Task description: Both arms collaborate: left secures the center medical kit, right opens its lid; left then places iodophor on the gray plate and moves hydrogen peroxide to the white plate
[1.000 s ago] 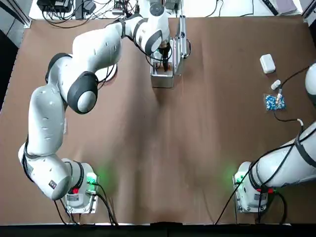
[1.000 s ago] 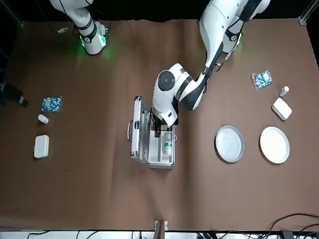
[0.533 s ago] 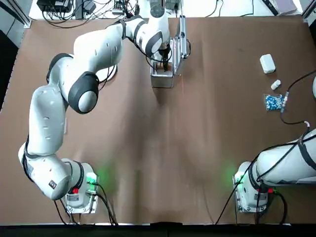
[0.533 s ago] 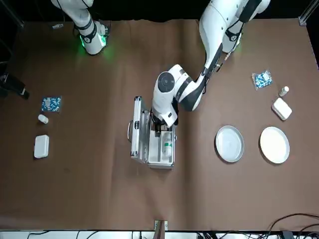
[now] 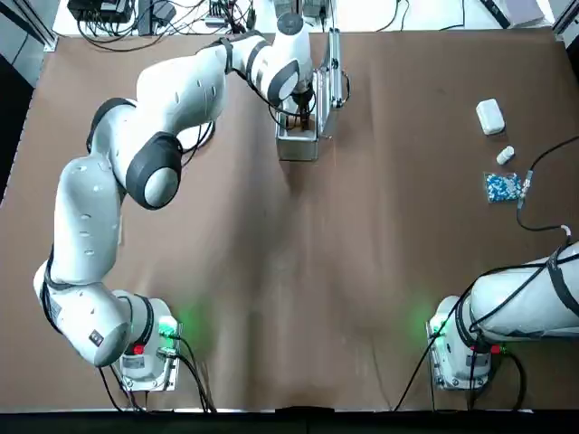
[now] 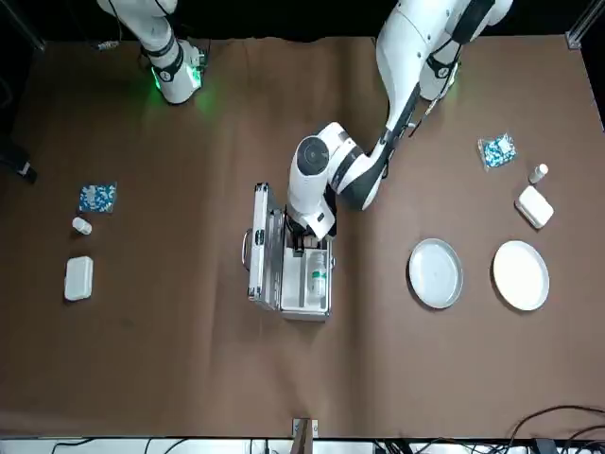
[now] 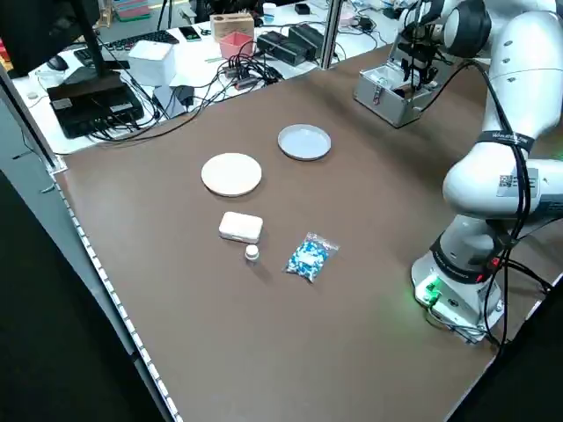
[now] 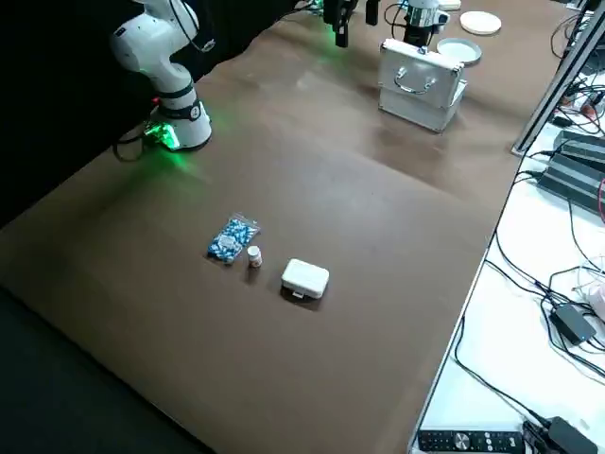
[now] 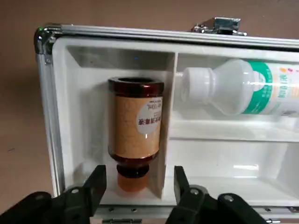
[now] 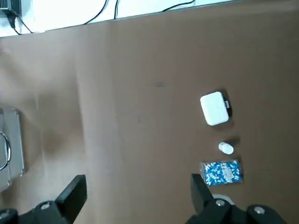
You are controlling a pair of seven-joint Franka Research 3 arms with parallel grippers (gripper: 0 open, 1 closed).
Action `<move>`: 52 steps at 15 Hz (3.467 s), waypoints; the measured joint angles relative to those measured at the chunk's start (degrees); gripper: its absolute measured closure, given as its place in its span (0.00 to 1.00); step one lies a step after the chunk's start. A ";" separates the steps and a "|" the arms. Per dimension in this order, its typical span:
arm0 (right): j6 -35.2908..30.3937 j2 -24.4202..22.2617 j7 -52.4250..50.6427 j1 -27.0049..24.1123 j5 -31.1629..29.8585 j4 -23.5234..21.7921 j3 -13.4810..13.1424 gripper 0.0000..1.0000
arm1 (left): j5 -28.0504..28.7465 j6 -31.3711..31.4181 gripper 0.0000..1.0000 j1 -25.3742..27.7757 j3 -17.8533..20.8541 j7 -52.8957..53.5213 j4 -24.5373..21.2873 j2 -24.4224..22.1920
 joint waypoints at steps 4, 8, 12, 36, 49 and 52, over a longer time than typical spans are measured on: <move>1.01 0.00 0.00 -0.23 -0.27 -0.25 0.02 0.02 | 0.00 -0.05 0.36 -0.51 -0.03 -0.02 0.00 0.23; 1.01 0.00 0.00 -0.22 -0.27 -0.45 0.52 0.02 | 0.00 -0.01 0.38 -0.75 0.01 -0.05 0.05 0.40; 1.01 0.00 0.00 -0.22 -0.28 -1.15 0.71 0.02 | 0.00 -0.04 0.47 -0.73 0.07 -0.05 0.25 0.45; 0.03 -0.02 -7.57 -0.15 -0.29 -3.59 1.03 0.02 | 0.02 -4.19 0.52 -1.45 -0.05 -0.07 0.88 0.92; 0.22 -0.05 -7.72 -0.69 -0.29 -3.59 0.96 0.02 | 0.02 -4.33 0.67 -1.38 0.03 -0.22 0.93 1.51; 0.29 -0.05 -7.72 -0.69 -0.29 -3.60 0.98 0.02 | 0.02 -4.33 0.67 -1.32 0.07 -0.31 0.96 1.51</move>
